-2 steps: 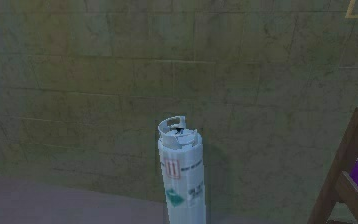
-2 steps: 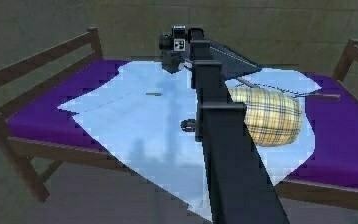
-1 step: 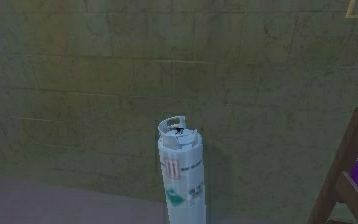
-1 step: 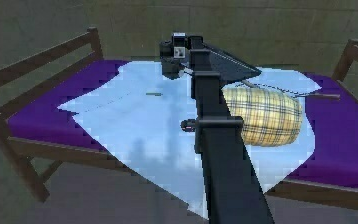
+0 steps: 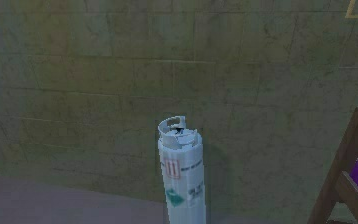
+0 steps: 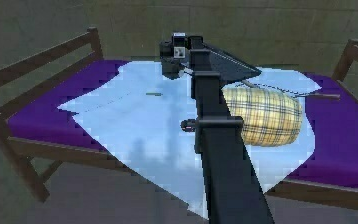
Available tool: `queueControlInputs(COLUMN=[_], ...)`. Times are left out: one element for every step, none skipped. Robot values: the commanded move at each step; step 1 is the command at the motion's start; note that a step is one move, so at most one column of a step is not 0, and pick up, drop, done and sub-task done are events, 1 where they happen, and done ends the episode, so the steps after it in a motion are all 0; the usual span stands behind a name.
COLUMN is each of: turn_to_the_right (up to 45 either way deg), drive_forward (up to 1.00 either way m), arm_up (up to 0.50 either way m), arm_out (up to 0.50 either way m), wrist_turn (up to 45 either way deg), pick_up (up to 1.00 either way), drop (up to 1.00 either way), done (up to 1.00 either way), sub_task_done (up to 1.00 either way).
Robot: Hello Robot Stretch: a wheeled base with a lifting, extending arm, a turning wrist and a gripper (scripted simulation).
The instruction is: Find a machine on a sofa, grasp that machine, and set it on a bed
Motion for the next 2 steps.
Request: queueControlInputs(turn_to_the_right=[0.0, 0.0], drive_forward=[0.00, 0.00], arm_up=[0.00, 0.02], arm_out=[0.00, 0.00], wrist_turn=[0.0, 0.0], pick_up=[0.00, 0.00], drop=[1.00, 0.00], done=[0.00, 0.00], sub_task_done=[0.00, 0.00])
